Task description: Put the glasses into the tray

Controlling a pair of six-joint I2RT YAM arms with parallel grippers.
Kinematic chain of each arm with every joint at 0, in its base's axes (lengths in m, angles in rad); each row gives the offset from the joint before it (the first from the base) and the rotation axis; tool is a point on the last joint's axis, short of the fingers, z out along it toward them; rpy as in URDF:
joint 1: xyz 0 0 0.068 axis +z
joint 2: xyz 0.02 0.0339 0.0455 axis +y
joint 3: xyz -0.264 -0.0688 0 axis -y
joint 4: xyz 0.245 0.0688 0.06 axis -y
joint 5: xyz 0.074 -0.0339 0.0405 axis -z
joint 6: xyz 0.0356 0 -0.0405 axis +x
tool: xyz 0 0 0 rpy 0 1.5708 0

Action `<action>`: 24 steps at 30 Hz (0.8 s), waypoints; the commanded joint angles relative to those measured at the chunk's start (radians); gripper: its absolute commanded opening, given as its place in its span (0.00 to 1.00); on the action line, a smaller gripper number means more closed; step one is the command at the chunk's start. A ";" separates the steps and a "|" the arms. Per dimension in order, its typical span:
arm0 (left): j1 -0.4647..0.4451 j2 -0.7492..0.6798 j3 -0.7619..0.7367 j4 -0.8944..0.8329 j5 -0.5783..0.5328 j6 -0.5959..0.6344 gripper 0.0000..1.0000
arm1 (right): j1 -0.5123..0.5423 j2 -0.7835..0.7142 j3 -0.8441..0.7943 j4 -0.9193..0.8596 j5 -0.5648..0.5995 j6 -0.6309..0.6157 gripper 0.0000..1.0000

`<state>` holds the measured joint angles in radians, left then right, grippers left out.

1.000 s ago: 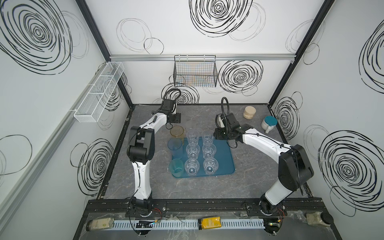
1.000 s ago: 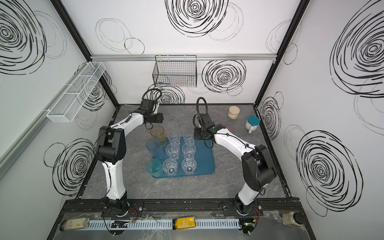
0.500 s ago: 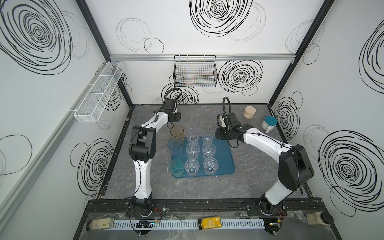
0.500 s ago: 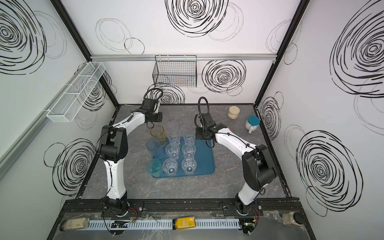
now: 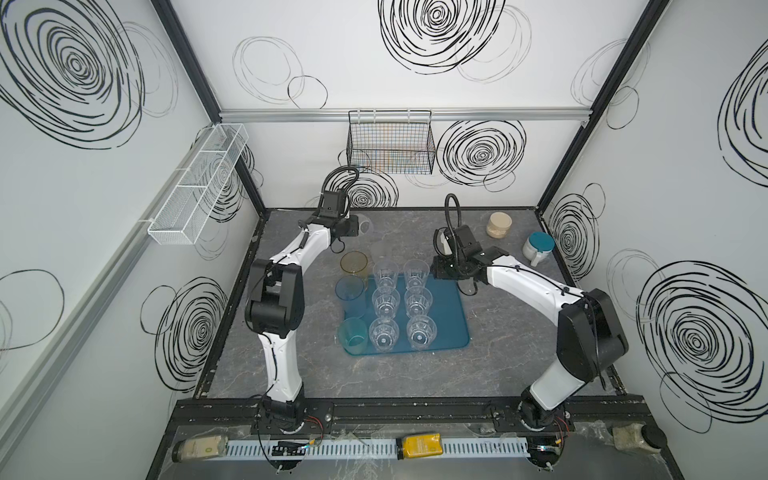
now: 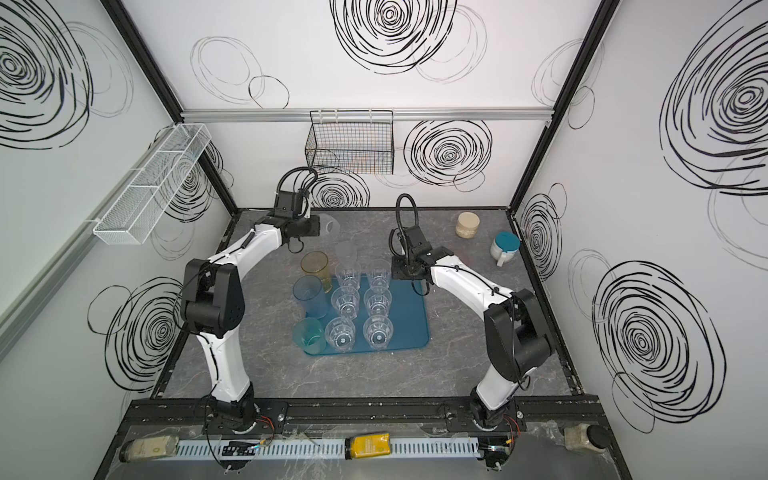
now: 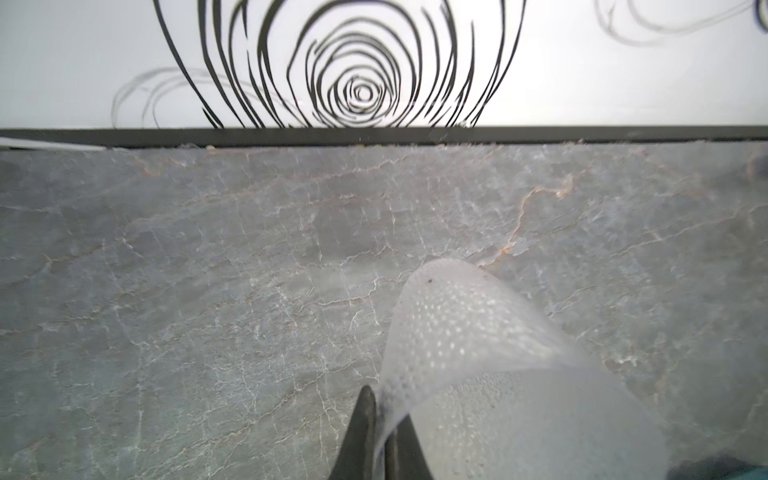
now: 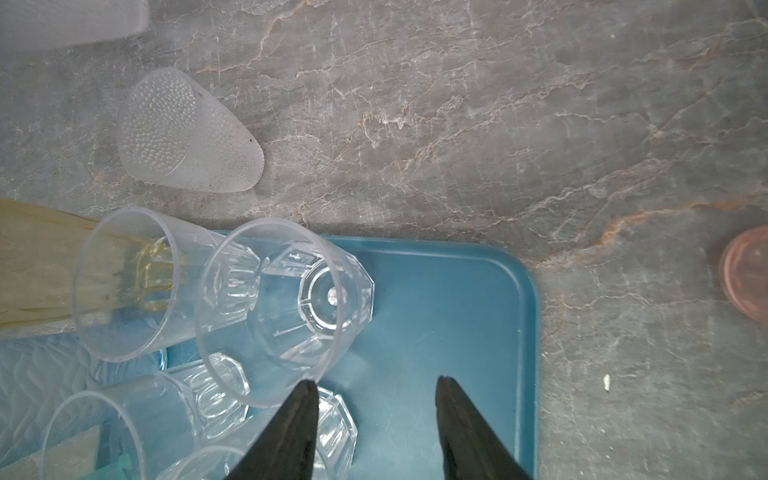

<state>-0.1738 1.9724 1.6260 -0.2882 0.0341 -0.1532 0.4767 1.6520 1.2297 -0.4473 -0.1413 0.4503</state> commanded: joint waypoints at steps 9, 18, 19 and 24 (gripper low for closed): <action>-0.284 -0.283 -0.033 0.004 -0.073 -0.009 0.06 | -0.178 -0.176 -0.037 -0.008 0.072 0.009 0.51; -0.598 -0.078 0.153 -0.069 -0.089 -0.004 0.07 | -0.345 -0.360 -0.252 0.151 0.015 0.060 0.51; -0.613 -0.055 0.168 -0.090 -0.102 0.001 0.07 | -0.362 -0.372 -0.269 0.158 0.007 0.063 0.51; -0.659 0.019 0.191 -0.176 -0.184 0.058 0.07 | -0.406 -0.406 -0.345 0.202 -0.051 0.080 0.51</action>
<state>-0.8356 1.9816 1.7794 -0.4107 -0.0811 -0.1337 0.0788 1.2739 0.9161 -0.3016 -0.1505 0.5060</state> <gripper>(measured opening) 0.078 0.510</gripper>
